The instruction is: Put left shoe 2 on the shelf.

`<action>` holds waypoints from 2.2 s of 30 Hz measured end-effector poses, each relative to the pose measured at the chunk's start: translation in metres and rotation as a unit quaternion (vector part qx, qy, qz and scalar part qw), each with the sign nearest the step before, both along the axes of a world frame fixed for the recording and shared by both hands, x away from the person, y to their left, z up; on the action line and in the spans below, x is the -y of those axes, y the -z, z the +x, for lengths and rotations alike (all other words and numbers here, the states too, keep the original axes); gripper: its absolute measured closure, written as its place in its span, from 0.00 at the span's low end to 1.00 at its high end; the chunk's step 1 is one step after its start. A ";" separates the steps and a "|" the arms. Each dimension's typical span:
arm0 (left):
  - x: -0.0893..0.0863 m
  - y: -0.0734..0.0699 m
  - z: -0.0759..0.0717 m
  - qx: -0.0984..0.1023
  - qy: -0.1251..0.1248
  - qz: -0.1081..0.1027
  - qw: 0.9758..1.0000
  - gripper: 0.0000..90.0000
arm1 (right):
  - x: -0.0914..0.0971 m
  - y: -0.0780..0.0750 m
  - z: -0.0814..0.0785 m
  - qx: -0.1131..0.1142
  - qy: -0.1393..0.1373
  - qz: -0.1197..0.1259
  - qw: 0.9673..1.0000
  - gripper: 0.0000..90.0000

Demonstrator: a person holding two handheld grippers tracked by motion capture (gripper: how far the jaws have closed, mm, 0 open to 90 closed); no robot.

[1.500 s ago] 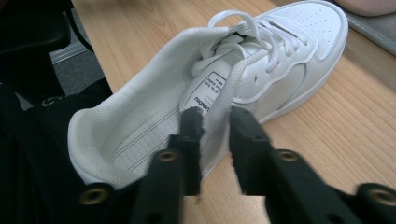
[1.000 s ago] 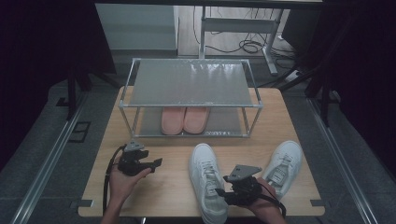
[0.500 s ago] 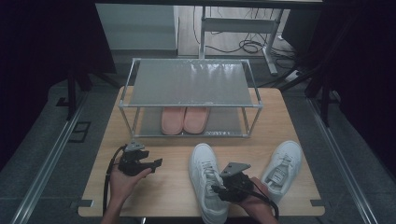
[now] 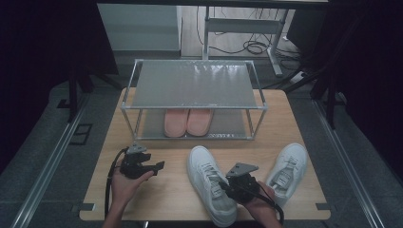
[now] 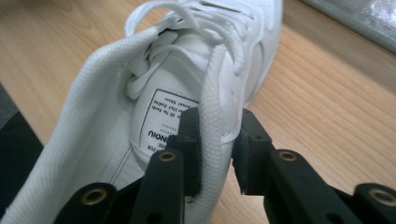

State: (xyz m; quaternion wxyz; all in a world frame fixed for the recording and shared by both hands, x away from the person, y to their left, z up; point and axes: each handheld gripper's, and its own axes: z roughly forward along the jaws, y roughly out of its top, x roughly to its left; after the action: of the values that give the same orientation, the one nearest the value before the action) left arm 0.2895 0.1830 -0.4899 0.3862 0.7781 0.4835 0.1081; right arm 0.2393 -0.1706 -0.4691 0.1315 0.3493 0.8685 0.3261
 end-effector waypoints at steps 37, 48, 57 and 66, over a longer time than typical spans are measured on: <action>-0.004 -0.002 0.000 0.002 -0.007 -0.002 1.000 0.36 | 0.014 -0.044 0.004 0.065 -0.020 0.076 0.995 0.90; -0.003 -0.001 0.000 0.000 -0.005 -0.001 1.000 0.36 | 0.028 -0.059 0.010 0.080 -0.027 0.103 0.991 0.90; -0.003 0.000 0.001 -0.001 -0.004 0.000 1.000 0.36 | 0.032 -0.075 0.017 0.089 -0.030 0.118 0.989 0.90; -0.003 0.001 0.001 -0.003 -0.004 -0.001 1.000 0.36 | 0.031 -0.089 0.023 0.098 -0.038 0.128 0.986 0.90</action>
State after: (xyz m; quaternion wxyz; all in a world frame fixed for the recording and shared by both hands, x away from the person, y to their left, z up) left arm 0.2907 0.1859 -0.4907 0.3848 0.7762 0.4878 0.1072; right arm 0.2620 -0.2019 -0.3805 0.1577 0.2960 0.8153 0.4720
